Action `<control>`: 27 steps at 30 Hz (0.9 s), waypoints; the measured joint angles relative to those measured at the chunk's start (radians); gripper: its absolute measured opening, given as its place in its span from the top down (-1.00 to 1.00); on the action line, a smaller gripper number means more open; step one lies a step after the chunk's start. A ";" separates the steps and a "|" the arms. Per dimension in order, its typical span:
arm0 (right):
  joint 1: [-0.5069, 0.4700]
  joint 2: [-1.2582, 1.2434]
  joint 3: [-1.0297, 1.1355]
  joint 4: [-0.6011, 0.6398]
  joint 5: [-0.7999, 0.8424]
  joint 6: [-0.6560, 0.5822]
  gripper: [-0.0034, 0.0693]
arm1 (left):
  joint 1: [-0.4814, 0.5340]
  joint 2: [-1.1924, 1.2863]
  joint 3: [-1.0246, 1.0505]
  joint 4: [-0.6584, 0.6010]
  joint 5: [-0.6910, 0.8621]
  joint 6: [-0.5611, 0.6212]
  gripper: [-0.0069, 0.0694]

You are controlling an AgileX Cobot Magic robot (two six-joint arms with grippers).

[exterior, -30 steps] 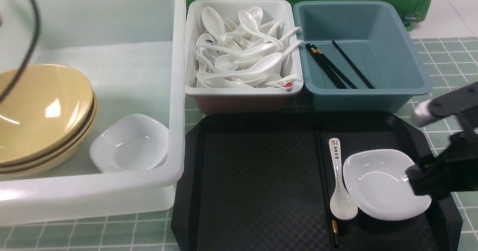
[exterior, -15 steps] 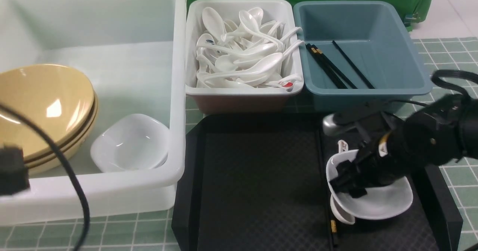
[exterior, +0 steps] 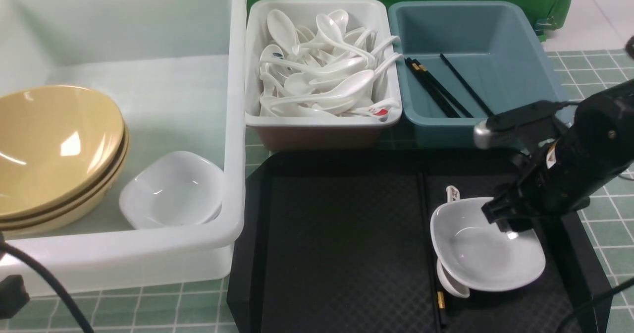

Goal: On blue table put chopsticks spoon bowls plates into blue grey white boxes.
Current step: 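Reach for and grasp the small white dish on the black tray, then place the white bowl into the white bin on top of the stacked bowls with the right gripper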

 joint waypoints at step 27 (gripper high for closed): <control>0.324 -0.210 -0.390 0.380 -0.082 -0.195 0.70 | 0.000 -0.181 0.074 0.050 -0.090 -0.046 0.81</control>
